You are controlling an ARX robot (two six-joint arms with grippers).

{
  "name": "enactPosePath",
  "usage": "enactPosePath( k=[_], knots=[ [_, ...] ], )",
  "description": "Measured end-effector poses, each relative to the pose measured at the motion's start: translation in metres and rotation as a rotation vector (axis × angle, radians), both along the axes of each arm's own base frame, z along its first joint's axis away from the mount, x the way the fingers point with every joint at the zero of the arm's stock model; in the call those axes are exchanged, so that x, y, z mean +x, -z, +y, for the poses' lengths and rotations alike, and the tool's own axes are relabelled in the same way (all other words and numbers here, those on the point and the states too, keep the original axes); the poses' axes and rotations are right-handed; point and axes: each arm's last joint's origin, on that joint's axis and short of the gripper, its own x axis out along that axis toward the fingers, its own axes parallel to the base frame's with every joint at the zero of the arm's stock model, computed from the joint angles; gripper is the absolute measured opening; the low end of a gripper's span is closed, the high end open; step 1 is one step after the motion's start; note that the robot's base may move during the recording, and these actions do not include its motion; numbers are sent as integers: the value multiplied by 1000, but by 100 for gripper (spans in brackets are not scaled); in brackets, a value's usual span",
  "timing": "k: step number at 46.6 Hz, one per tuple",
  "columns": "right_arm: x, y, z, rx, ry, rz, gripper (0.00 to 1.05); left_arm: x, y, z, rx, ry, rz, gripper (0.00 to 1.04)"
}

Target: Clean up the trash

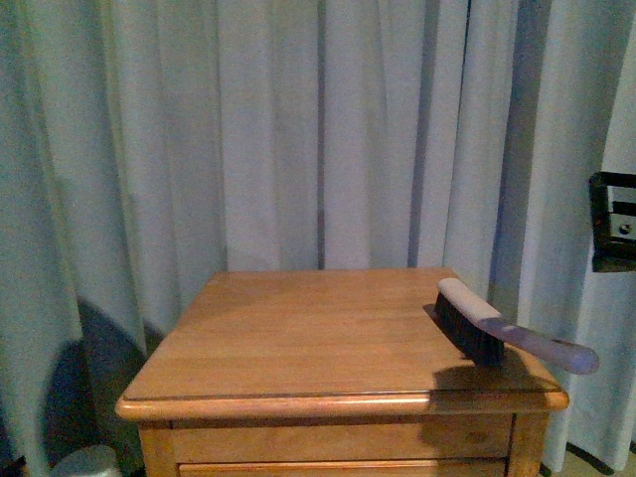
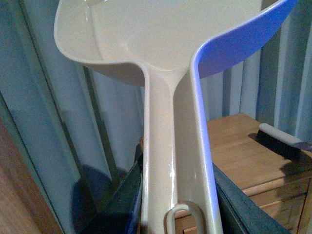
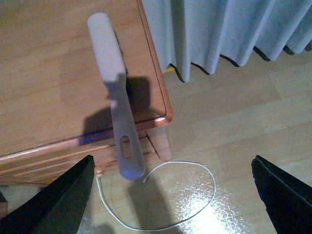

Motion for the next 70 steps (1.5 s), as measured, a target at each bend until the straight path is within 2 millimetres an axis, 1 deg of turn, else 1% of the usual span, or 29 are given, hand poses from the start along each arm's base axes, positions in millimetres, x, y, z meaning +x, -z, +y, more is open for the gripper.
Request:
enactPosePath(
  k=[3, 7, 15, 18, 30, 36, 44, 54, 55, 58, 61, 66, 70],
  knots=[
    [17, 2, 2, 3, -11, 50, 97, 0, 0, 0, 0, 0, 0, 28],
    [36, 13, 4, 9, -34, 122, 97, 0, 0, 0, 0, 0, 0, 28],
    [64, 39, 6, -18, -52, 194, 97, 0, 0, 0, 0, 0, 0, 28],
    [72, 44, 7, -18, -62, 200, 97, 0, 0, 0, 0, 0, 0, 28],
    [94, 55, 19, -23, -89, 195, 97, 0, 0, 0, 0, 0, 0, 28],
    [107, 66, 26, -28, -99, 207, 97, 0, 0, 0, 0, 0, 0, 28],
    [115, 81, 27, -28, -99, 230, 97, 0, 0, 0, 0, 0, 0, 28],
    [119, 91, 28, -23, -106, 240, 97, 0, 0, 0, 0, 0, 0, 28],
    [119, 91, 28, -21, -105, 239, 96, 0, 0, 0, 0, 0, 0, 28],
    [119, 91, 30, -16, -111, 235, 83, 0, 0, 0, 0, 0, 0, 28],
    [119, 91, 31, -14, -112, 235, 73, 0, 0, 0, 0, 0, 0, 28],
    [119, 91, 31, -13, -113, 235, 61, 0, 0, 0, 0, 0, 0, 28],
    [119, 91, 31, -11, -116, 234, 44, 0, 0, 0, 0, 0, 0, 28]
  ],
)
